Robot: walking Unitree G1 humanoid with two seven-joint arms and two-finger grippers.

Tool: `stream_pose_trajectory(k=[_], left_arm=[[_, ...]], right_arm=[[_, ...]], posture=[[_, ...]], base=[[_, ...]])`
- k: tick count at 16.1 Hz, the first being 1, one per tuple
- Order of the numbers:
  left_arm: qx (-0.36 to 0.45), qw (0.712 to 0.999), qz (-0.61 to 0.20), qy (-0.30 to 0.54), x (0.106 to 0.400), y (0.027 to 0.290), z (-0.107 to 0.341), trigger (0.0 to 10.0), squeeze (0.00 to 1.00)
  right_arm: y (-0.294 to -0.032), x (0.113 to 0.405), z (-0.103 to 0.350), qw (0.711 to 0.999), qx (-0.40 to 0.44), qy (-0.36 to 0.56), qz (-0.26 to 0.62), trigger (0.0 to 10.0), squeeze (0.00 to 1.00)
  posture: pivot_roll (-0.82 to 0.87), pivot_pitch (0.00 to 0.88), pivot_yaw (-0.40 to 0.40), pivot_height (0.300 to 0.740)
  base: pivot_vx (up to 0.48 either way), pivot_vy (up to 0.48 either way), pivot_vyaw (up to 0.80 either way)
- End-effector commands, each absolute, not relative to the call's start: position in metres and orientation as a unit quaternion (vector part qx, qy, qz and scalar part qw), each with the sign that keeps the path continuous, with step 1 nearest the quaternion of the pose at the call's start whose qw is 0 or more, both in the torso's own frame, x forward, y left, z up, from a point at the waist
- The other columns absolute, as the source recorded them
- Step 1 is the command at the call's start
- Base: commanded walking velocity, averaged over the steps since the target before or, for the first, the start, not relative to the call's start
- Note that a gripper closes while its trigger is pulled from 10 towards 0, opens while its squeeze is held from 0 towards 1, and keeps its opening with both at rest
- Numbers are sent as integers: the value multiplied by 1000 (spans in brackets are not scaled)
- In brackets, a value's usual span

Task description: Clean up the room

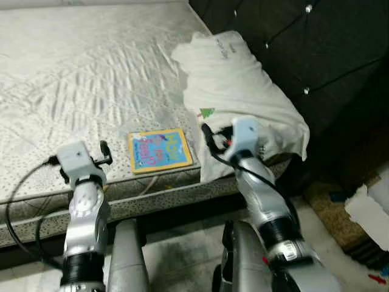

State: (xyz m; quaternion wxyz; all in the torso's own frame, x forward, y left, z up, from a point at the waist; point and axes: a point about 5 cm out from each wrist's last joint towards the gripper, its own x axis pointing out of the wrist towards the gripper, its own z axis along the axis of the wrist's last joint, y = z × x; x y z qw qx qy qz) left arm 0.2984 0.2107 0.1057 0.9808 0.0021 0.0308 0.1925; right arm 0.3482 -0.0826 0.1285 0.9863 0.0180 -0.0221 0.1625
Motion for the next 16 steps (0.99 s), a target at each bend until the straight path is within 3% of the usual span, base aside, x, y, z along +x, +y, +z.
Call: stream_pose_trajectory(k=[1,2,9,11,16], left_arm=[[7,986,168,-1,306,205,122,10000,0],[-30,991,126,-29,311,200,131,10000,0],[-18,989,124,-82,324,187,162,10000,0],[-72,987,119,-84,320,185,163,10000,0],[-35,991,120,-40,300,180,139,10000,0]], right_arm=[[-83,353,133,987,13,-36,157,10000,0],[-81,357,137,988,11,-41,150,10000,0],[-68,373,157,985,29,-74,150,10000,0],[-70,371,154,986,33,-75,145,10000,0],[-81,355,120,991,50,-40,118,10000,0]], posture=[[118,0,-28,562],[114,0,-20,572],[116,0,-14,646],[108,0,-12,677],[90,0,-8,731]], base=[[0,0,0],[0,0,0],[0,0,0],[0,0,0],[0,0,0]])
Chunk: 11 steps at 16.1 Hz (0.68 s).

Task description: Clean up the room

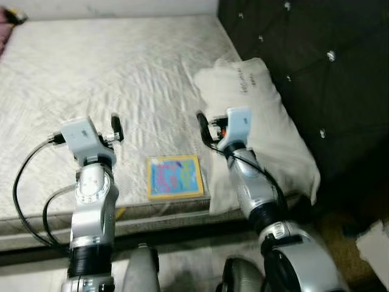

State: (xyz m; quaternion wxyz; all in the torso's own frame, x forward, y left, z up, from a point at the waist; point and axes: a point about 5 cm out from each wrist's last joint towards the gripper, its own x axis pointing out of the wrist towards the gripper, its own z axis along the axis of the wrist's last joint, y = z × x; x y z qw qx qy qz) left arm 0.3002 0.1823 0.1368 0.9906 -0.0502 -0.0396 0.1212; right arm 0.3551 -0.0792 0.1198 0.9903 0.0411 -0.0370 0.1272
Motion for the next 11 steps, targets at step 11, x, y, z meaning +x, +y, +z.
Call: stream_pose_trajectory(k=[11], left_arm=[[-19,998,46,29,261,158,84,10000,0]], right_arm=[[-104,326,89,995,31,-16,92,10000,0]], posture=[[65,0,10,740]], base=[[0,0,0]])
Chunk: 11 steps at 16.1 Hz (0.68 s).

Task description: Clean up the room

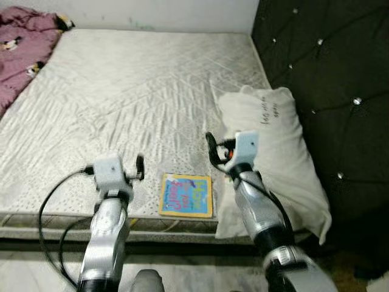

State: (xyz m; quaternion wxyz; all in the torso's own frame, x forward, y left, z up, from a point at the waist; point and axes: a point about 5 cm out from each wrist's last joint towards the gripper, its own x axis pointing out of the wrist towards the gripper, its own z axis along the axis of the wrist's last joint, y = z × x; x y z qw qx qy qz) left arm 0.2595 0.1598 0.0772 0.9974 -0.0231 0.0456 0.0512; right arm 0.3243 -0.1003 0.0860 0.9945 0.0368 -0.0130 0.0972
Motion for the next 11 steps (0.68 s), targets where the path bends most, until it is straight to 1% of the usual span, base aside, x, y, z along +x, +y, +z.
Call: stream_pose_trajectory(k=[1,3,5,7,8,10,11], left_arm=[[-17,998,46,28,254,161,81,10000,0],[-5,997,61,35,227,172,72,10000,0],[13,997,69,45,206,180,66,10000,0],[14,995,80,57,197,185,59,10000,0],[11,995,78,54,198,184,60,10000,0],[7,996,71,49,205,180,63,10000,0],[-7,997,66,39,212,176,68,10000,0]], right_arm=[[-110,322,88,996,26,-17,86,10000,0],[-132,300,81,998,11,-16,61,10000,0],[-152,278,72,999,-1,1,37,10000,0],[-160,261,61,999,-14,23,31,10000,0],[-158,259,60,999,-15,31,34,10000,0],[-155,264,62,999,-15,33,35,10000,0],[-152,270,67,999,-15,27,41,10000,0]], posture=[[57,0,11,740],[34,0,21,740],[30,0,20,740],[30,0,18,740],[29,0,17,740],[29,0,16,740],[28,0,16,740]], base=[[0,0,0],[0,0,0],[0,0,0],[0,0,0],[0,0,0],[0,0,-800],[0,0,-800]])
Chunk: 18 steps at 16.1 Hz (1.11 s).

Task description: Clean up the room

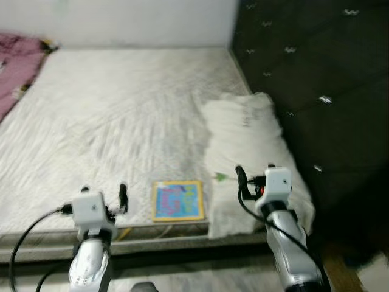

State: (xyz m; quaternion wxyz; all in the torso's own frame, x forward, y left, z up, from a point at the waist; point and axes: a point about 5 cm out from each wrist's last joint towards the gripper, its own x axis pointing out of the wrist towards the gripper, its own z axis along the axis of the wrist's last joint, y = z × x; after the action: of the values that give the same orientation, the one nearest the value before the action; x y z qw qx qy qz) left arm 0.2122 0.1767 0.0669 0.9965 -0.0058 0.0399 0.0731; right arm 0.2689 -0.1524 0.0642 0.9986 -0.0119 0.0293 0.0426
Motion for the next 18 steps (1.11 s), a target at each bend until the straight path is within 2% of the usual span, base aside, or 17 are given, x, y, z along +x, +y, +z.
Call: stream_pose_trajectory(k=[1,3,10,15,18], left_arm=[[-23,997,65,32,218,172,73,10000,0],[-31,998,59,19,225,167,80,10000,0],[-58,998,38,6,239,158,91,10000,0],[-51,998,40,14,244,172,90,10000,0],[-60,997,41,17,241,168,89,10000,0]], right_arm=[[-148,274,72,998,-14,24,52,10000,0],[-142,279,76,998,-14,19,65,10000,0],[-144,281,76,997,-12,30,66,10000,0],[-141,281,77,996,-4,33,79,10000,0],[-141,284,77,996,-6,35,78,10000,0]], posture=[[22,0,20,740],[19,0,24,740],[10,0,19,740],[11,0,21,740],[16,0,19,740]], base=[[0,0,-800],[0,0,0],[0,475,0],[0,480,0],[0,480,0]])
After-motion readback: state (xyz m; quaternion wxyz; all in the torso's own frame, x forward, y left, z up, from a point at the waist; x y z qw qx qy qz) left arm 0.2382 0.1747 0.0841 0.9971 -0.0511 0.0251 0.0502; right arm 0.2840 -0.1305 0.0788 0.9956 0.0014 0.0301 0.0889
